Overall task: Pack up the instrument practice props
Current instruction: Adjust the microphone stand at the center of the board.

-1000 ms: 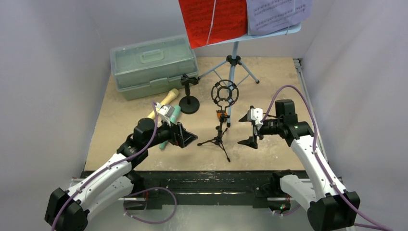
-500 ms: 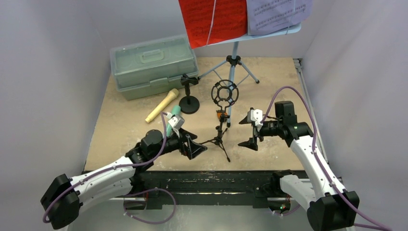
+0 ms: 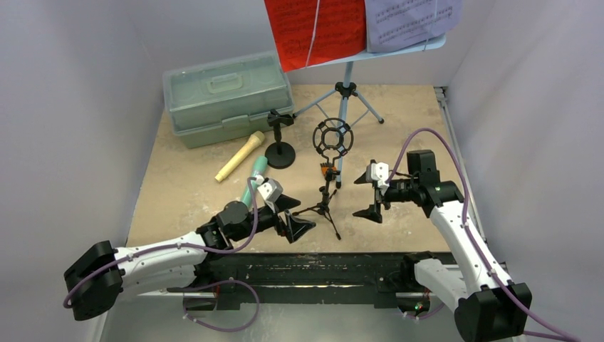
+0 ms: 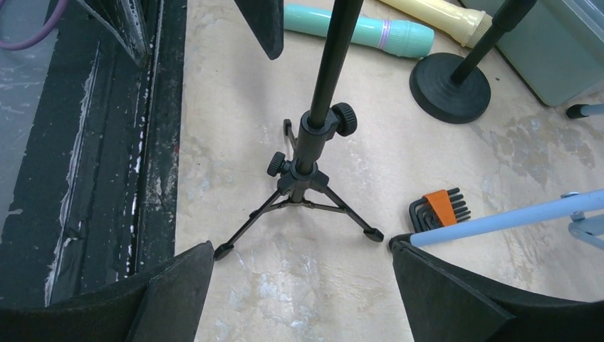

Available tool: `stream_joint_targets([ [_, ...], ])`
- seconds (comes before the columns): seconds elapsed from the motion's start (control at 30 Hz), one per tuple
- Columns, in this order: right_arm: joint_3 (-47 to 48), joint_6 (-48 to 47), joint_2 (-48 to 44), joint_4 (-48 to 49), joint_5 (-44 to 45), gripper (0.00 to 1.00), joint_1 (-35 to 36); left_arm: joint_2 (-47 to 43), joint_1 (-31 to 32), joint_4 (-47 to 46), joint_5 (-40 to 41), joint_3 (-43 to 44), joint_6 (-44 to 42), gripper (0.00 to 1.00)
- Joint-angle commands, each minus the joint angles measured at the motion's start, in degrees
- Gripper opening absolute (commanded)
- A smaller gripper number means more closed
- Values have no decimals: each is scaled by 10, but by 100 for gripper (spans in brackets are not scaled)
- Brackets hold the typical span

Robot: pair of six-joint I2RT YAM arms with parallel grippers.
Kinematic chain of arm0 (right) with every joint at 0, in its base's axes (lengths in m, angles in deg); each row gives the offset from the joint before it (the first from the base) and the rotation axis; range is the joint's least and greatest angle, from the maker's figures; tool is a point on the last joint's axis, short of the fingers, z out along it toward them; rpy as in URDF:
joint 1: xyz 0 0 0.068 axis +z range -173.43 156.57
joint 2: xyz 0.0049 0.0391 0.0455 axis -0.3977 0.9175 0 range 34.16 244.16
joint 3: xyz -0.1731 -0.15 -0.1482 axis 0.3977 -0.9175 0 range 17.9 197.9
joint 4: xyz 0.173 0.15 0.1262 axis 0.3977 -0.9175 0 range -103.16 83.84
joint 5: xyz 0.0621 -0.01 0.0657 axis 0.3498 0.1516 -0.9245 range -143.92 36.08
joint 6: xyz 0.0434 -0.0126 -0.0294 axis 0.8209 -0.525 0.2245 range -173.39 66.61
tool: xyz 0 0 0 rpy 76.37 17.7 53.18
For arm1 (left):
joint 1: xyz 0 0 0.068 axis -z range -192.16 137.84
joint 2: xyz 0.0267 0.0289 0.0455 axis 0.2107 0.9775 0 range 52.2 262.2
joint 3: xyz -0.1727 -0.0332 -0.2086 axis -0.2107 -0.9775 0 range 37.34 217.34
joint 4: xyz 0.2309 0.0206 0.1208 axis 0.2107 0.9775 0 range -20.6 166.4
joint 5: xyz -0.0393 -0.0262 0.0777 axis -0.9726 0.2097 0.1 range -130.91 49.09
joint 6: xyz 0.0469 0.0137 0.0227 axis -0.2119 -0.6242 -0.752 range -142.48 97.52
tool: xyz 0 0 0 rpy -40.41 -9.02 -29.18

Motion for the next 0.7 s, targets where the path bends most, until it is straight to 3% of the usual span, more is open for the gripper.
stream_joint_targets([
  [0.0, -8, -13, 0, -2, -1, 99, -2, 20, 14, -75, 24, -4, -40, 100],
  [0.37, -9, -15, -1, -2, -1, 99, -4, 53, 20, -204, 29, -42, -54, 100],
  [0.67, -9, -17, -2, -3, 0, 99, -4, 78, 20, -231, 41, -49, -38, 100],
])
